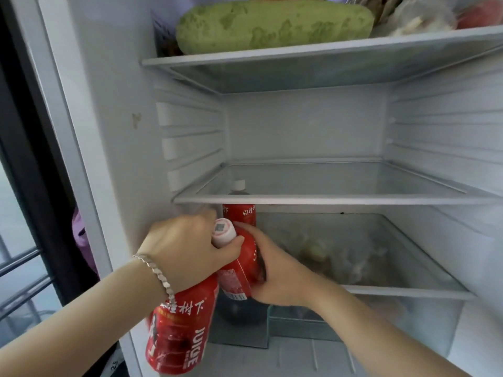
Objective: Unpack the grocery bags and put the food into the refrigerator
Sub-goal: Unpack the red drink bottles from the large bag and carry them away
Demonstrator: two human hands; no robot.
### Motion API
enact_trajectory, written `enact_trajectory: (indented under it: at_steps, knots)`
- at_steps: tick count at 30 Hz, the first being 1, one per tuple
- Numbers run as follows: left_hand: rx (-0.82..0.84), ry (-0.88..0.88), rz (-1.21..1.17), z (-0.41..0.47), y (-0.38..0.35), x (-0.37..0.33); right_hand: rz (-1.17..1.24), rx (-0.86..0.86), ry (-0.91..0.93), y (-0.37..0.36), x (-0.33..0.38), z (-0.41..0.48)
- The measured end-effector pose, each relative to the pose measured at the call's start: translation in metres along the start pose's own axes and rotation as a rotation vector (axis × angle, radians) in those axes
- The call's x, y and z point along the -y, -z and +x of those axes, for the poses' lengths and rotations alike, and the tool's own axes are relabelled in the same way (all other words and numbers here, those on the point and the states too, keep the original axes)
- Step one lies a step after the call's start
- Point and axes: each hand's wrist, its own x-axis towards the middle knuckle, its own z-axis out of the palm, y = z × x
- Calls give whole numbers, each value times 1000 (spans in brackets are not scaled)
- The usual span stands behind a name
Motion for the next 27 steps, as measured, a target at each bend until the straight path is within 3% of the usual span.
enact_trajectory:
  at_steps: [2,5,11,20,24,27]
  knots:
    - [-32,-51,-12,0,2,-9,135,-14,18,2,11,-10]
    - [-47,-81,-103,4,6,-19,152,-256,15,5,14,-19]
    - [-188,37,-278,13,6,-19,250,-484,-103,8,1,-30]
    - [-290,105,-328,7,-1,-11,291,-463,-190,9,-1,-24]
    - [-286,115,-335,3,-2,-14,193,-501,-199,10,-10,-9]
    - [-309,121,-377,-2,-4,-20,89,-486,-327,16,-18,4]
